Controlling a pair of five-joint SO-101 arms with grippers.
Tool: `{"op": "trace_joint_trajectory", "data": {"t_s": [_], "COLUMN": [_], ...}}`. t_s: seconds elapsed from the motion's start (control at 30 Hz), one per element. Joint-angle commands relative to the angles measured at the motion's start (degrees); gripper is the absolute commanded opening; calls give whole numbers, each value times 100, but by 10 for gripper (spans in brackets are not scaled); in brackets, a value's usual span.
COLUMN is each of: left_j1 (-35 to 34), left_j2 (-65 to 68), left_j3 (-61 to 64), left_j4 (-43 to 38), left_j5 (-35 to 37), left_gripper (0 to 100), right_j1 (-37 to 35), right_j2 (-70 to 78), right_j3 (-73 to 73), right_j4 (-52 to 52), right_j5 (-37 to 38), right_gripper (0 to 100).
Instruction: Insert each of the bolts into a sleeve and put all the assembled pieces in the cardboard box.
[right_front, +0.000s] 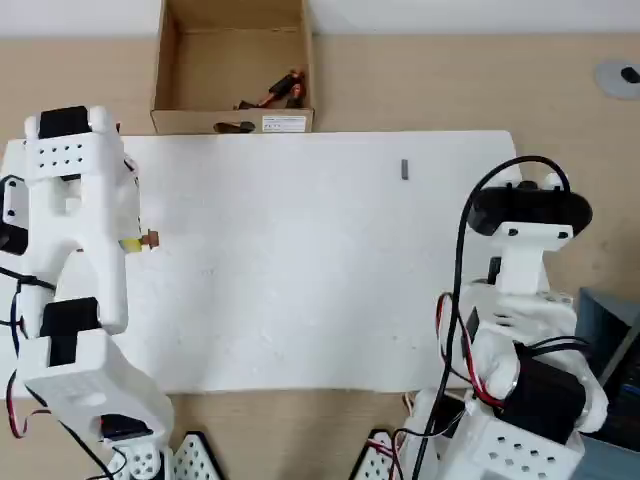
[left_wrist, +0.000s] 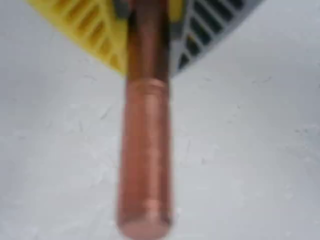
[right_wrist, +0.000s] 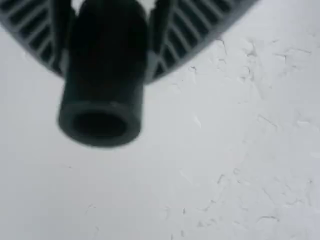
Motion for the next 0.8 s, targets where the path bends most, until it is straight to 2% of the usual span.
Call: {"op": "trace_joint_trajectory", "data": {"t_s": [0.0, 0.2, 0.37, 0.43, 0.77], "left_j1": [-9, -9, -9, -9, -53], "left_j2": [-31, -31, -31, -31, -75], "left_j3": [-281, -281, -273, -273, -299], "left_j4": [9, 9, 9, 9, 26], "left_j5": [26, 26, 26, 18, -141], "left_gripper": [11, 29, 216, 260, 267], "right_j1": [84, 84, 84, 84, 84], "right_j2": [-57, -57, -57, -57, -57], "right_j3": [-13, -13, -13, -4, -4], "right_j4": [-79, -79, -79, -79, -79], "right_j5": [-44, -44, -44, -44, -35], "right_gripper": [10, 10, 10, 10, 10]}}
